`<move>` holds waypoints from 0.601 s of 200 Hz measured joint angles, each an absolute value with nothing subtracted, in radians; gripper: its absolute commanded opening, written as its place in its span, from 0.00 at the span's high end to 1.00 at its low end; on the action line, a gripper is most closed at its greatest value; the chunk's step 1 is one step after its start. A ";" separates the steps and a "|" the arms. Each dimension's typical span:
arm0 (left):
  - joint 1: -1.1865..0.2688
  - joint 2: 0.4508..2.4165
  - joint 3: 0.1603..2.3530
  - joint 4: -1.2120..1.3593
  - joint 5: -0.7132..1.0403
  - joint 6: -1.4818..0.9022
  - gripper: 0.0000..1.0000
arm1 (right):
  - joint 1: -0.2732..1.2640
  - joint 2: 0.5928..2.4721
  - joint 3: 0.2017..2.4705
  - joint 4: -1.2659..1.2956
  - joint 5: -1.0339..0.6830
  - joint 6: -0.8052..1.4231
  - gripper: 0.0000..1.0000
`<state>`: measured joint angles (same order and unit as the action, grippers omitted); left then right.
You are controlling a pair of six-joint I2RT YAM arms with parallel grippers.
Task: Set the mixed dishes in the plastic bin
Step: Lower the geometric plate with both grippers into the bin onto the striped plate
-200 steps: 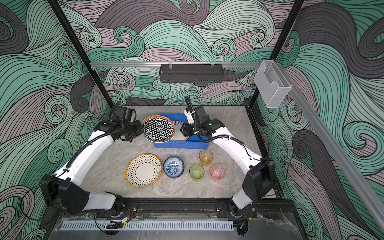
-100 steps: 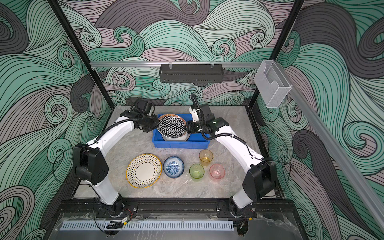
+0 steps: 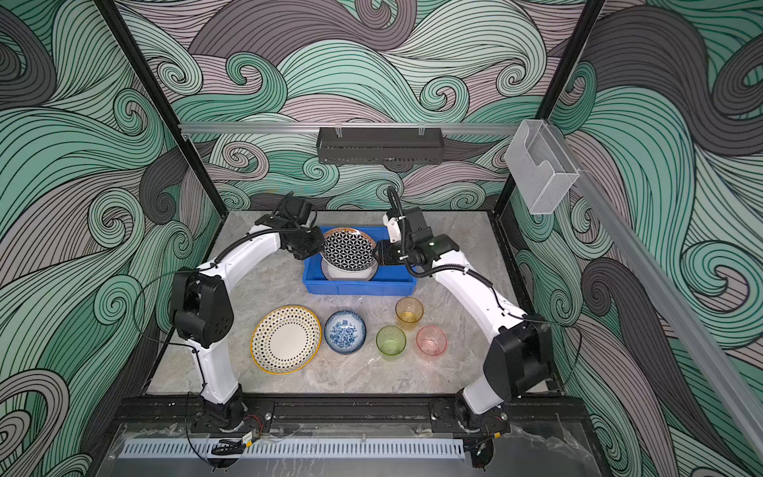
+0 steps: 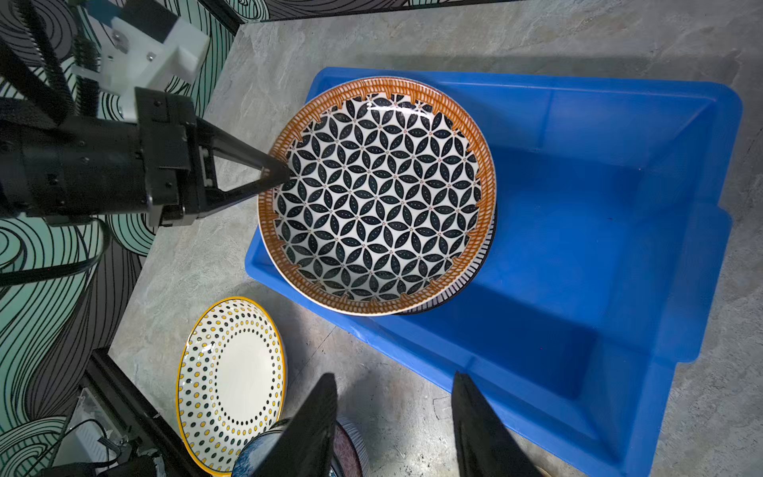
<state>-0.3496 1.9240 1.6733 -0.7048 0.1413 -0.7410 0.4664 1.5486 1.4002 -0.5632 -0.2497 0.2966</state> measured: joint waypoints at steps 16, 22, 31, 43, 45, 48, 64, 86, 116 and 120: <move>-0.350 1.938 1.673 -0.702 0.144 -0.741 1.00 | 0.463 1.549 1.400 -0.562 -0.256 0.297 0.53; -0.350 1.943 1.673 -0.702 0.145 -0.741 1.00 | 0.462 1.550 1.400 -0.560 -0.259 0.297 0.53; -0.350 1.950 1.673 -0.702 0.145 -0.741 1.00 | 0.461 1.551 1.400 -0.558 -0.263 0.297 0.53; -0.350 1.959 1.673 -0.702 0.145 -0.741 1.00 | 0.459 1.554 1.400 -0.557 -0.267 0.297 0.53; -0.350 1.960 1.673 -0.702 0.145 -0.741 1.00 | 0.459 1.554 1.400 -0.556 -0.268 0.297 0.53; -0.350 1.961 1.673 -0.702 0.145 -0.741 1.00 | 0.459 1.555 1.400 -0.556 -0.269 0.297 0.53; -0.350 1.967 1.673 -0.702 0.145 -0.741 1.00 | 0.459 1.557 1.400 -0.556 -0.271 0.297 0.53; -0.350 1.971 1.673 -0.702 0.146 -0.742 1.00 | 0.458 1.557 1.400 -0.556 -0.276 0.300 0.53; -0.350 1.975 1.673 -0.696 0.147 -0.744 1.00 | 0.456 1.557 1.400 -0.556 -0.282 0.305 0.53; -0.350 1.975 1.672 -0.694 0.147 -0.745 1.00 | 0.456 1.557 1.400 -0.556 -0.284 0.306 0.53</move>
